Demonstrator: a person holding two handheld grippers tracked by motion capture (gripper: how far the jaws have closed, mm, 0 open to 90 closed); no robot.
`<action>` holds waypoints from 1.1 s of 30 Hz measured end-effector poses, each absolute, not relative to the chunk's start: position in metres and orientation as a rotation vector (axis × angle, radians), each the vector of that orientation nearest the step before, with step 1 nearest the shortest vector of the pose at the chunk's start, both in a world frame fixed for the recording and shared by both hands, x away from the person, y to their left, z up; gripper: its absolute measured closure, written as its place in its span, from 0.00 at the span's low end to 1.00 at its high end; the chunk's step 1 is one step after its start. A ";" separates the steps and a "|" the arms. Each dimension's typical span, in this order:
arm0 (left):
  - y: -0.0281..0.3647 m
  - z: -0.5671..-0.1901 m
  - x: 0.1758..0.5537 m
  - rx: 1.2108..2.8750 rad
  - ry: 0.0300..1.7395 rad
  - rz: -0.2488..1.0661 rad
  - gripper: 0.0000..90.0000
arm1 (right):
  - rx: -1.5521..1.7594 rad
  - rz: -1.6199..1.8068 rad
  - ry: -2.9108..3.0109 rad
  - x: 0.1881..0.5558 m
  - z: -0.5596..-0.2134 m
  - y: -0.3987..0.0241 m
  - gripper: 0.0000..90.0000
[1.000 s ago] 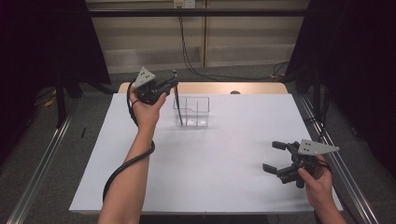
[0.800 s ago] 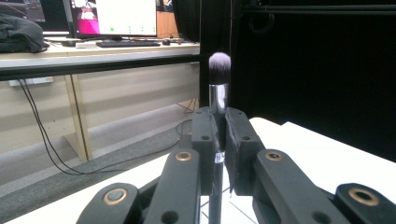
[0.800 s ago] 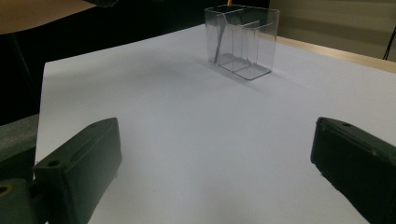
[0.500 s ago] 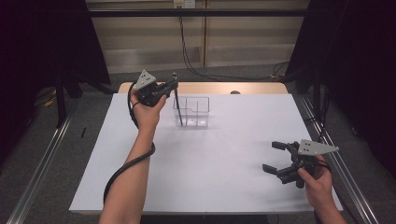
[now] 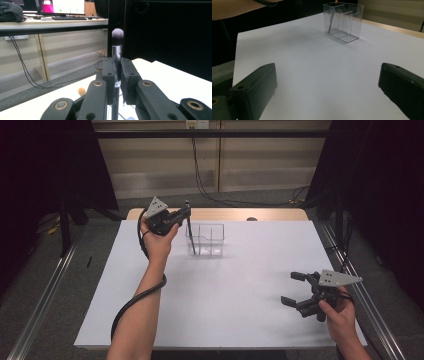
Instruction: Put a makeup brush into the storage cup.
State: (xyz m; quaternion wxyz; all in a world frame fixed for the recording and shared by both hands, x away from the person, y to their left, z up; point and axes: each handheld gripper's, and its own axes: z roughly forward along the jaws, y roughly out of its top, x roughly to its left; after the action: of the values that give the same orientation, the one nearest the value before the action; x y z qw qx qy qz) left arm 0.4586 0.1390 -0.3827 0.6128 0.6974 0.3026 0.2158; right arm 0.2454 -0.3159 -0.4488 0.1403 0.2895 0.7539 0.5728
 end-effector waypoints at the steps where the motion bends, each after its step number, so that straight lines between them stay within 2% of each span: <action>1: 0.140 -0.383 0.458 1.612 0.697 0.496 0.92 | 0.835 1.653 2.178 0.245 -0.449 -0.316 0.02; 5: 0.141 -0.383 0.458 1.592 0.708 0.468 0.86 | 0.837 1.656 2.179 0.246 -0.449 -0.316 0.02; 7: 0.141 -0.384 0.458 1.577 0.730 0.411 0.71 | 0.835 1.658 2.179 0.245 -0.449 -0.316 0.02; 16: 0.144 -0.385 0.452 1.589 0.771 0.361 0.32 | 0.839 1.657 2.179 0.244 -0.450 -0.317 0.02; 23: 0.145 -0.387 0.444 1.595 0.759 0.338 0.18 | 0.839 1.654 2.175 0.244 -0.449 -0.316 0.02; 33: 0.151 -0.388 0.435 1.592 0.740 0.334 0.11 | 0.836 1.652 2.182 0.244 -0.449 -0.315 0.02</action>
State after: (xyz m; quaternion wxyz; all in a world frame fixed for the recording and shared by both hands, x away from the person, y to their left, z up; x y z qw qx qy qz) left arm 0.4351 0.1506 -0.3881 0.6268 0.6941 0.3226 0.1458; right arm 0.2437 -0.3152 -0.4494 0.1394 0.2893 0.7551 0.5715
